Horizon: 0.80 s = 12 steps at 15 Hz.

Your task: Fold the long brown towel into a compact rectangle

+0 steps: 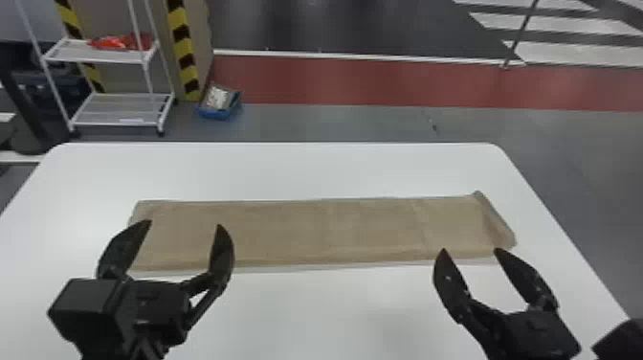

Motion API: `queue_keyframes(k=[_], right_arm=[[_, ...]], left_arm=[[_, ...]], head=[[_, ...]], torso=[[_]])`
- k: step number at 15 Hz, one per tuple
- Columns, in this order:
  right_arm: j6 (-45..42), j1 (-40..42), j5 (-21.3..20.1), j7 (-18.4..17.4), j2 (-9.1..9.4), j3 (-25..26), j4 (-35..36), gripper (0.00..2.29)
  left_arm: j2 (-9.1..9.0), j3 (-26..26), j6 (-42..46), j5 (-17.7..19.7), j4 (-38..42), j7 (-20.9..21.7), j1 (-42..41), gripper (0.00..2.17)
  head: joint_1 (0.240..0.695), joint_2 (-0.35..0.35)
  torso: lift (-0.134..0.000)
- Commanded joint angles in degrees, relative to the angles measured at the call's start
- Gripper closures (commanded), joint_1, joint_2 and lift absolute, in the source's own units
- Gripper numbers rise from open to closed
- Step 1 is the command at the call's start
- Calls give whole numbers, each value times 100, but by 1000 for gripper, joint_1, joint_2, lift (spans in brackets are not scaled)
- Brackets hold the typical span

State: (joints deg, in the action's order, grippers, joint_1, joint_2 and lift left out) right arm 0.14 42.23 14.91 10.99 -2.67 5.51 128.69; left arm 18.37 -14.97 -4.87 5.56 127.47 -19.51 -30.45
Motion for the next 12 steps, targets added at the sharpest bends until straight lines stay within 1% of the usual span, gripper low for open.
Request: queue_keyframes(k=[1,12], right_arm=[[0,-21,3,0,-14,3,-46,97],[18,-180,-15,0,-5,-32,-240,97]], left_arm=[[-27,-6,-1,6,-56,0,48,63],[0,38,-1,59,-205,0,189,63]], head=[[695,-87],[695,-80]], torso=[[-123],[-123]])
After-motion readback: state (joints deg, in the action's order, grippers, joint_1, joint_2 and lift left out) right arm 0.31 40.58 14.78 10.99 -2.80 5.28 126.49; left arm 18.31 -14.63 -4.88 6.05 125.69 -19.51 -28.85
